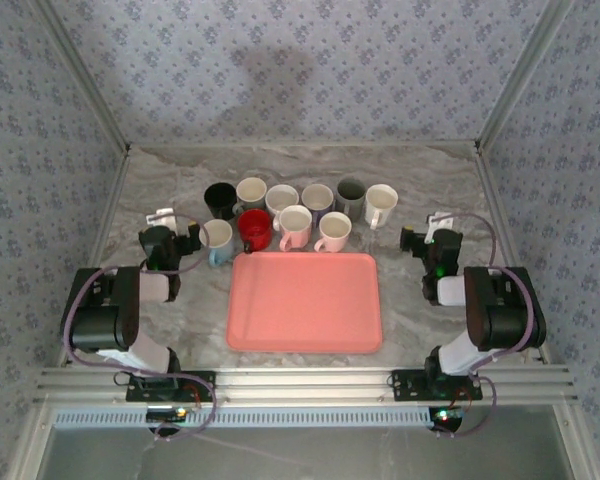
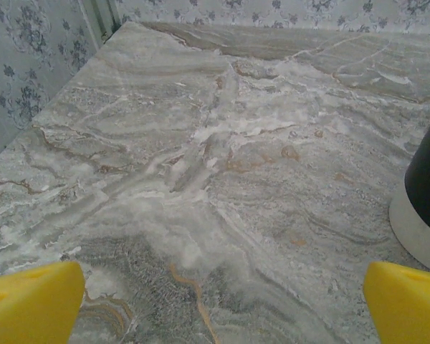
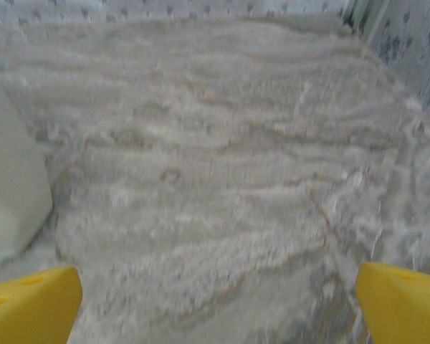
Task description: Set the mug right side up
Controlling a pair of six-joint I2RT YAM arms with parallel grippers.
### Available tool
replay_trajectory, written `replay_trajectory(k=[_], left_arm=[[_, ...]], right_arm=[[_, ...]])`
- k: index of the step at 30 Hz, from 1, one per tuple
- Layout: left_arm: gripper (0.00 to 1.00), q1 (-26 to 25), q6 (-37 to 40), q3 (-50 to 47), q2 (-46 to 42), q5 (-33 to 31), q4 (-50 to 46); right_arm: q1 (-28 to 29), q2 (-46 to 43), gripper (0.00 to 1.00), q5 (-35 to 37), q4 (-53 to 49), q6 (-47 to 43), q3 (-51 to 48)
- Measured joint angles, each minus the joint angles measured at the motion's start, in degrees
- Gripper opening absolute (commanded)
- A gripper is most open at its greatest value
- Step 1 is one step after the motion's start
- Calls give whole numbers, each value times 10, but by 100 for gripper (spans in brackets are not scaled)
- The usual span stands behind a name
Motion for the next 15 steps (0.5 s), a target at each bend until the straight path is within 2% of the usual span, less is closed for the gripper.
replay_trajectory(k=[15], left_arm=[[99, 0, 0, 0, 0, 7, -5]], right_arm=[[6, 0, 100, -14, -11, -8, 5]])
